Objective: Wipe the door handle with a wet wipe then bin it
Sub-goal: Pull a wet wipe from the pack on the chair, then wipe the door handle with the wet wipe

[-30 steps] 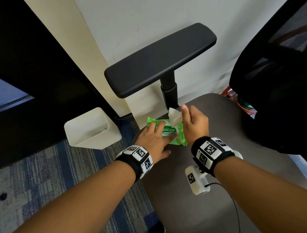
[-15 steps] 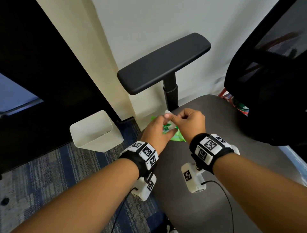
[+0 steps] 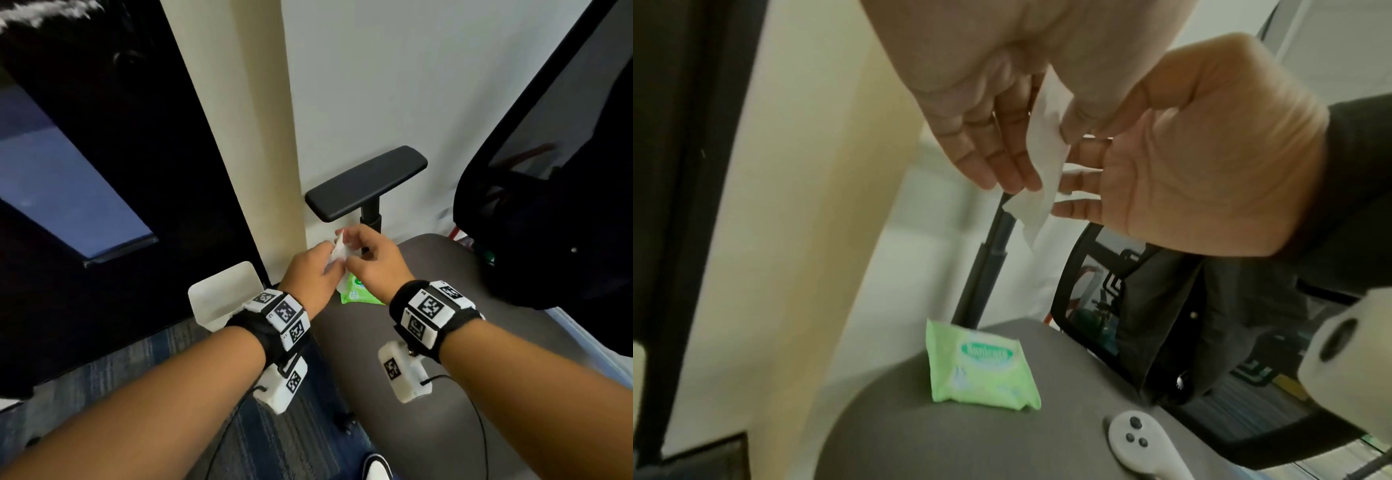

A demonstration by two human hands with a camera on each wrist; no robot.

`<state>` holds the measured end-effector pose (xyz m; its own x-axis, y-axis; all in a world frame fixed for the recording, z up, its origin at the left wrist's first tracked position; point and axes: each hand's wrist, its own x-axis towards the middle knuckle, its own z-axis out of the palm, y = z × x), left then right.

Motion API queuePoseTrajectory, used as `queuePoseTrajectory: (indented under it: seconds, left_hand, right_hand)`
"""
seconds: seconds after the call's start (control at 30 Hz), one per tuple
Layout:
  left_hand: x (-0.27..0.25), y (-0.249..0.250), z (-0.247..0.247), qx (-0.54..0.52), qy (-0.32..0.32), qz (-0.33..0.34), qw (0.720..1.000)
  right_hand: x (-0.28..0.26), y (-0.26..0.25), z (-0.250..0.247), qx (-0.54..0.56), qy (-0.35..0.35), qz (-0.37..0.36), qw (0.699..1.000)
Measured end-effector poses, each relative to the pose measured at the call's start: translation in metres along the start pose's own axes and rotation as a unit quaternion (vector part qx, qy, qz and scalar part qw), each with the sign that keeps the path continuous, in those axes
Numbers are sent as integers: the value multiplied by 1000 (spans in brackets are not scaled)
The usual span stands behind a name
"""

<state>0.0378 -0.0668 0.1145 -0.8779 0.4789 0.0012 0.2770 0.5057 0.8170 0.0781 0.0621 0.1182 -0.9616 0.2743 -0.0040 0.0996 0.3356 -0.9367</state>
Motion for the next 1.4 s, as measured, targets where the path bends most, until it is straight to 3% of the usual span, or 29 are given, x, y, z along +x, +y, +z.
queuePoseTrajectory:
  seconds: [0.27,0.6,0.9,1.17,1.4]
  left_hand:
    - [-36,54,-123,32,81,48,995]
    - [-81,131,-281,37,221,118,967]
    - [-128,193,-403,93,275,153,945]
    - [-161,233,-479,93,302,165,934]
    - [-162,243,-513,106,330,171,922]
  right_hand:
    - [-9,-132,7,-83,-33,-66,994]
    - [-24,-305,36,-56,-63,-174,981]
    - [-46,-446,59,-42,-74,-242,966]
    - [-58,-532,65,29,-117,-249,961]
    - [-55,-564,74,103,-183,-225,952]
